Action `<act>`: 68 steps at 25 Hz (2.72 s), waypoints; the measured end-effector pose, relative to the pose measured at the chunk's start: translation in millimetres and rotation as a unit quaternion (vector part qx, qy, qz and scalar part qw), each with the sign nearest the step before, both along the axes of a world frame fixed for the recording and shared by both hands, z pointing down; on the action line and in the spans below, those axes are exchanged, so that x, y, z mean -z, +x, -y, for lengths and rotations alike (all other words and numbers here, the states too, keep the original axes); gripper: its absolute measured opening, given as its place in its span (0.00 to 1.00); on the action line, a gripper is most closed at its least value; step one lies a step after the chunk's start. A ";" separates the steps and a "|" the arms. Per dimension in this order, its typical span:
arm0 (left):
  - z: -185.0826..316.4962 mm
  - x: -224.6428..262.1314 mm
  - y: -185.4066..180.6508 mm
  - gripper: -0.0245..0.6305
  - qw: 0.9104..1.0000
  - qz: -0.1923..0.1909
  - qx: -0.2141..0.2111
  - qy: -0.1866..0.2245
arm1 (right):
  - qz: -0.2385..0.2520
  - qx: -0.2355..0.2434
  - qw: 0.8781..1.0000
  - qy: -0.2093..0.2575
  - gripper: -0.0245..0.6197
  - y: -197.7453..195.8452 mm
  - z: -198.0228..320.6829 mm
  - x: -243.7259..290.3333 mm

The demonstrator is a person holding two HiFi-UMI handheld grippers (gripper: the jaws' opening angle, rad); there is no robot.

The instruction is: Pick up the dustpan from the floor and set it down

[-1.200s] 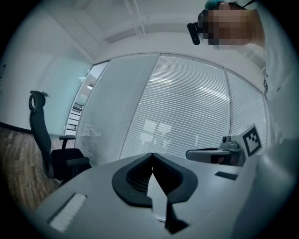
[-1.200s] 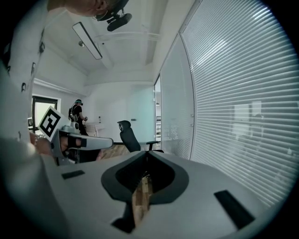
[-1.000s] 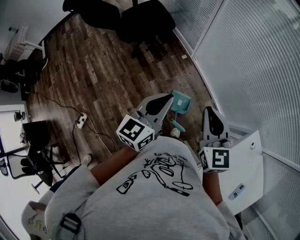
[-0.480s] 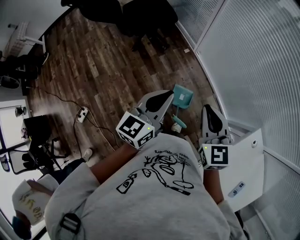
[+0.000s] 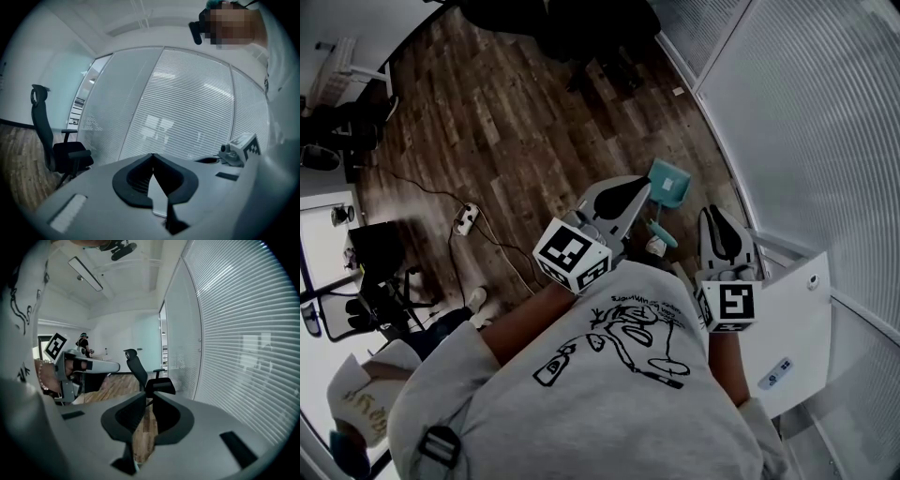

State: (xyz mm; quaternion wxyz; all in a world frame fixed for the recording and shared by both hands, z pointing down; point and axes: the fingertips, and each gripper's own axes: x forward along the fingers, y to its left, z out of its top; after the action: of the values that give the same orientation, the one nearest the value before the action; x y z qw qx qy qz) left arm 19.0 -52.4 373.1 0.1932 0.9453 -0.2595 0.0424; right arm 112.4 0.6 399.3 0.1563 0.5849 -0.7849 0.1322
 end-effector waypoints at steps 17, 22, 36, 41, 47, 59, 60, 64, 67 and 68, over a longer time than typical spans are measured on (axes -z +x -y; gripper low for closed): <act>-13.9 -8.0 -1.4 0.04 1.000 0.007 -0.004 -0.009 | 0.004 0.042 0.997 -0.070 0.13 -14.4 -21.7 -62.3; -17.0 -12.2 0.0 0.04 1.000 0.009 -0.002 -0.012 | 0.000 0.055 0.995 -0.088 0.14 -15.9 -27.6 -82.7; -14.0 -14.3 -3.5 0.04 1.000 0.013 0.006 -0.012 | -0.046 0.115 0.979 -0.159 0.19 -30.0 -44.7 -154.0; -13.7 -14.0 -5.7 0.04 1.000 0.015 0.009 -0.010 | -0.036 0.119 0.977 -0.176 0.19 -33.7 -49.6 -173.2; -13.7 -16.7 -6.2 0.04 1.000 0.016 0.009 -0.013 | -0.037 0.125 0.972 -0.195 0.20 -36.4 -54.5 -197.9; -13.6 -20.4 -8.4 0.04 1.000 0.019 0.011 -0.013 | -0.059 0.149 0.959 -0.235 0.21 -39.0 -75.4 -242.0; -13.6 -20.1 -8.6 0.04 1.000 0.019 0.011 -0.013 | -0.060 0.152 0.958 -0.236 0.21 -40.0 -76.4 -244.2; -13.9 -20.1 -10.0 0.04 1.000 0.019 0.011 -0.014 | -0.067 0.164 0.953 -0.244 0.23 -43.1 -79.3 -253.5; -13.4 -21.2 -9.6 0.04 1.000 0.019 0.011 -0.015 | -0.076 0.174 0.949 -0.252 0.23 -45.5 -80.5 -261.4; -13.8 -21.6 -9.6 0.04 1.000 0.019 0.010 -0.014 | -0.080 0.178 0.947 -0.255 0.24 -46.5 -81.8 -263.9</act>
State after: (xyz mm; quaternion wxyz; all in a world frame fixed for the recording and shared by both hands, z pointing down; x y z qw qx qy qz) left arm 9.4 -38.6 394.7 0.2023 0.9387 -0.2722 0.0622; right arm 65.9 82.4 663.2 0.3830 0.3852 -0.8013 0.2505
